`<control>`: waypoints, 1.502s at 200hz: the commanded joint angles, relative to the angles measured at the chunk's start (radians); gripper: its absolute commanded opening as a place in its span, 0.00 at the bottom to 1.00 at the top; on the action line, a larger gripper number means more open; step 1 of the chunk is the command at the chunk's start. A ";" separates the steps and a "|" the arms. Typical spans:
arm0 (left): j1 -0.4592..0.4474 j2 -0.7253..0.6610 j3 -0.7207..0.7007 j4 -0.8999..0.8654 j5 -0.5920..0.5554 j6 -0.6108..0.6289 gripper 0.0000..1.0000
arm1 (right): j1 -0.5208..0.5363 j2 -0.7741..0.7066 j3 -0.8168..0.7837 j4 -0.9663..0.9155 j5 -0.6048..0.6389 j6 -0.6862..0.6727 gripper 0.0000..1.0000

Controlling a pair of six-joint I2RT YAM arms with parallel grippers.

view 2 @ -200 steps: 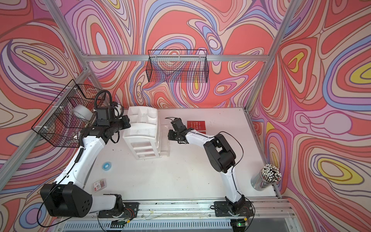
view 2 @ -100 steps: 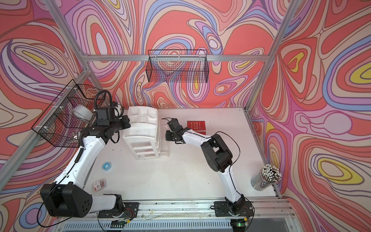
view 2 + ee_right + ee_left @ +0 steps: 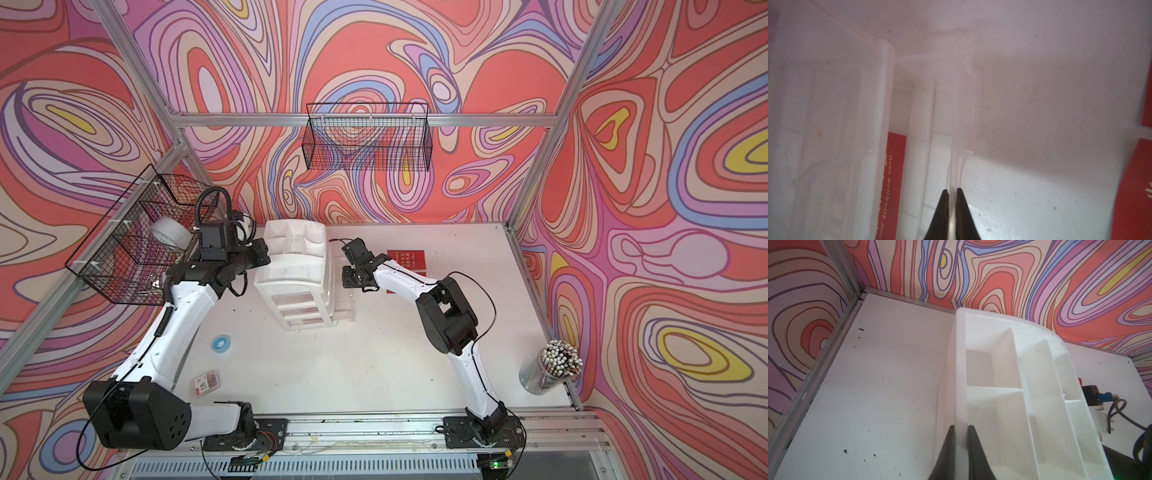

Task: Take the postcards out of the drawer
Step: Open the drawer in the storage box.

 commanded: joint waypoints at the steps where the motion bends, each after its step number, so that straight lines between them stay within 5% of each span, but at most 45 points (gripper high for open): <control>1: 0.005 -0.006 -0.025 -0.047 -0.028 0.019 0.00 | -0.008 0.011 0.045 -0.059 0.038 -0.054 0.09; 300: 0.006 -0.023 -0.021 -0.068 -0.081 0.052 0.00 | -0.132 -0.090 -0.151 -0.016 0.015 -0.086 0.06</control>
